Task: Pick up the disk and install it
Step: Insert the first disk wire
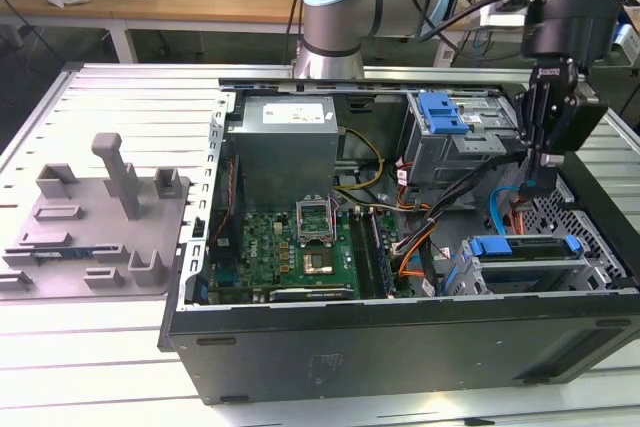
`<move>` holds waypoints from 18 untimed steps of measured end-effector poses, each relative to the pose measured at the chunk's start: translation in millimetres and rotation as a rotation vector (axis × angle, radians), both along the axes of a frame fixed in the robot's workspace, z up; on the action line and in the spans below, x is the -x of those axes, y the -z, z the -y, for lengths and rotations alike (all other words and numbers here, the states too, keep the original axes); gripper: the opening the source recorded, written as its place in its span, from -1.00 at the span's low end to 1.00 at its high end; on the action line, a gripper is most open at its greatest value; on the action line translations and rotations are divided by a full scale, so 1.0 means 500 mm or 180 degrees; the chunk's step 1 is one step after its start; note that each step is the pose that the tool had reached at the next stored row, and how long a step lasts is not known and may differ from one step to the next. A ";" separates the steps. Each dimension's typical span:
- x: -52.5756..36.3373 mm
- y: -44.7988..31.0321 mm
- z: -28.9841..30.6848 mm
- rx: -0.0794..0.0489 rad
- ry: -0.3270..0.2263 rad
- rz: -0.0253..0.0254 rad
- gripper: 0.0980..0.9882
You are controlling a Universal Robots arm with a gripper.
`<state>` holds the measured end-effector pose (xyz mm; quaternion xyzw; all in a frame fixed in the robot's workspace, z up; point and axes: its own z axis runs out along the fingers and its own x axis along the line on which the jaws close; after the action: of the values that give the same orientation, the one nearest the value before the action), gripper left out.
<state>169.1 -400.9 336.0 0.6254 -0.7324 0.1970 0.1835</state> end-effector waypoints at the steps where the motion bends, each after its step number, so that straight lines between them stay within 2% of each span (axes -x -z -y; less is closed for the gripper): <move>1: 0.000 -0.002 0.008 -0.0032 0.0000 0.0000 -0.85; 3: 0.000 -0.003 0.016 -0.0085 0.0000 0.0000 -0.85; 6: 0.000 -0.005 0.037 -0.0251 0.0000 0.0000 -0.85; 7: 0.000 -0.006 0.042 -0.0294 -0.0001 0.0000 -0.85; 9: 0.001 -0.007 0.049 -0.0316 -0.0004 0.0000 -0.85; 12: 0.006 -0.008 0.074 -0.0320 -0.0016 0.0000 -0.85; 13: 0.007 -0.009 0.079 -0.0320 -0.0022 0.0000 -0.85; 15: 0.008 -0.012 0.081 -0.0330 -0.0047 -0.0001 -0.85; 17: 0.010 -0.017 0.084 -0.0370 -0.0086 -0.0003 -0.85; 18: 0.010 -0.020 0.085 -0.0406 -0.0099 -0.0002 -0.85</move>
<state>163.9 -443.4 346.0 0.6472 -0.7336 0.1525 0.1403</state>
